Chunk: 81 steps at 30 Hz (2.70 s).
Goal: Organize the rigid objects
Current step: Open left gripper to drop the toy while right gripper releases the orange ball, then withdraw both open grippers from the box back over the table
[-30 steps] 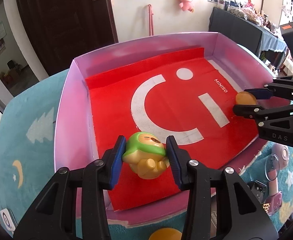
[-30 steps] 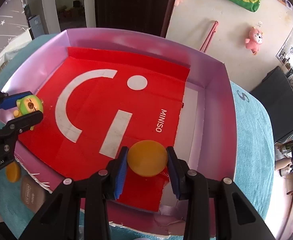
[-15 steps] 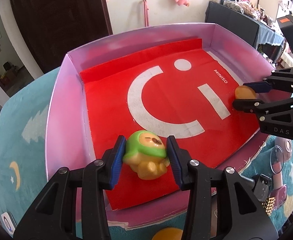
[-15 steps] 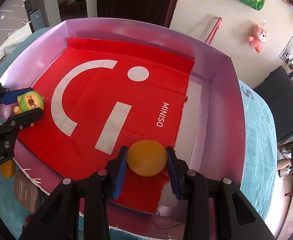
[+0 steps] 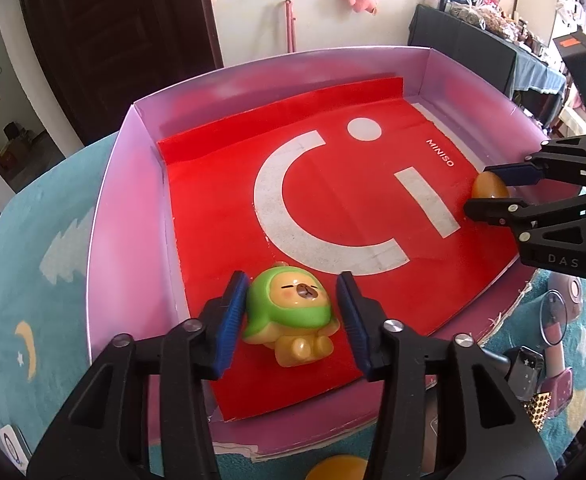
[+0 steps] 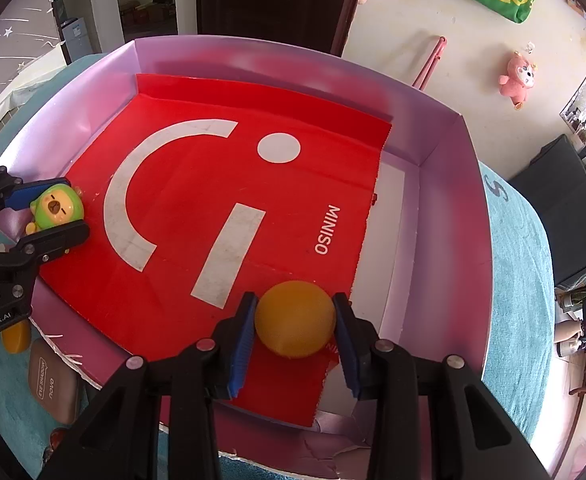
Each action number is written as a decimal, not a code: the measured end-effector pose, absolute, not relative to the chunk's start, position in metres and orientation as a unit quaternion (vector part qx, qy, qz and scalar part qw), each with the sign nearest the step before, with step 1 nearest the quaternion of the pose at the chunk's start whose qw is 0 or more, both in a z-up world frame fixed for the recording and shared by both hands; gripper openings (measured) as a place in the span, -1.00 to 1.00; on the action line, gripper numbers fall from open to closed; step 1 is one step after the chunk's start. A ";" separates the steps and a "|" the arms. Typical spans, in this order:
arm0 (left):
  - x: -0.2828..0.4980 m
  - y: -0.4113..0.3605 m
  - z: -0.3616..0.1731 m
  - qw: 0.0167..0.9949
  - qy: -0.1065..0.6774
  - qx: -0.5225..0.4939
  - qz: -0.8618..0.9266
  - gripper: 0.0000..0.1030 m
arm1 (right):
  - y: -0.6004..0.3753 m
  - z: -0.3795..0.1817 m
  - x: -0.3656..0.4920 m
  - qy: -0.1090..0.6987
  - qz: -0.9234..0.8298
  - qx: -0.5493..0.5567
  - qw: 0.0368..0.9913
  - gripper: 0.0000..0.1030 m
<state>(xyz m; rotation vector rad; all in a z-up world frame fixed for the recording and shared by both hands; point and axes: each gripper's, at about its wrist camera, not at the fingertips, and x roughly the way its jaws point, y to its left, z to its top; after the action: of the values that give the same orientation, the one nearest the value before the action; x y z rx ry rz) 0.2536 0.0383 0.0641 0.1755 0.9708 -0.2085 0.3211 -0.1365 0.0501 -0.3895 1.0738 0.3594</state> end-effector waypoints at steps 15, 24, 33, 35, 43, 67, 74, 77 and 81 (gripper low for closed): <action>0.239 0.043 0.094 0.902 0.417 0.063 -0.091 0.44 | -0.132 0.062 0.311 0.496 0.181 -0.179 0.830 0.18; 0.211 0.060 0.124 0.923 0.373 0.005 -0.091 0.48 | -0.141 0.109 0.284 0.445 0.189 -0.147 0.863 0.47; 0.153 0.059 0.157 0.955 0.285 -0.017 -0.085 0.77 | -0.159 0.158 0.229 0.379 0.202 -0.111 0.896 0.74; 0.136 0.056 0.163 0.961 0.264 -0.022 -0.082 0.87 | -0.164 0.166 0.214 0.360 0.202 -0.105 0.905 0.85; 0.078 0.046 0.169 0.973 0.215 -0.027 -0.076 0.90 | -0.179 0.187 0.147 0.292 0.193 -0.081 0.933 1.00; 0.014 0.024 0.071 0.963 0.268 -0.007 -0.026 0.91 | -0.206 0.091 0.036 0.247 0.090 -0.048 0.964 1.00; 0.014 0.021 0.051 0.961 0.277 -0.014 -0.023 0.91 | -0.212 0.062 0.030 0.257 0.086 -0.028 0.962 1.00; 0.012 0.017 0.044 0.961 0.276 -0.008 -0.021 0.91 | -0.215 0.051 0.027 0.255 0.083 -0.018 0.963 1.00; 0.009 0.014 0.038 0.962 0.273 -0.008 -0.023 0.91 | -0.214 0.040 0.026 0.255 0.080 -0.022 0.963 1.00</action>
<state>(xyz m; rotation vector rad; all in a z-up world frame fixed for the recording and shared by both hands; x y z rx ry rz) 0.0095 0.0139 0.0381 -0.0161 0.5537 -0.0466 0.0259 -0.2143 0.0404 -0.0436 0.5170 0.1616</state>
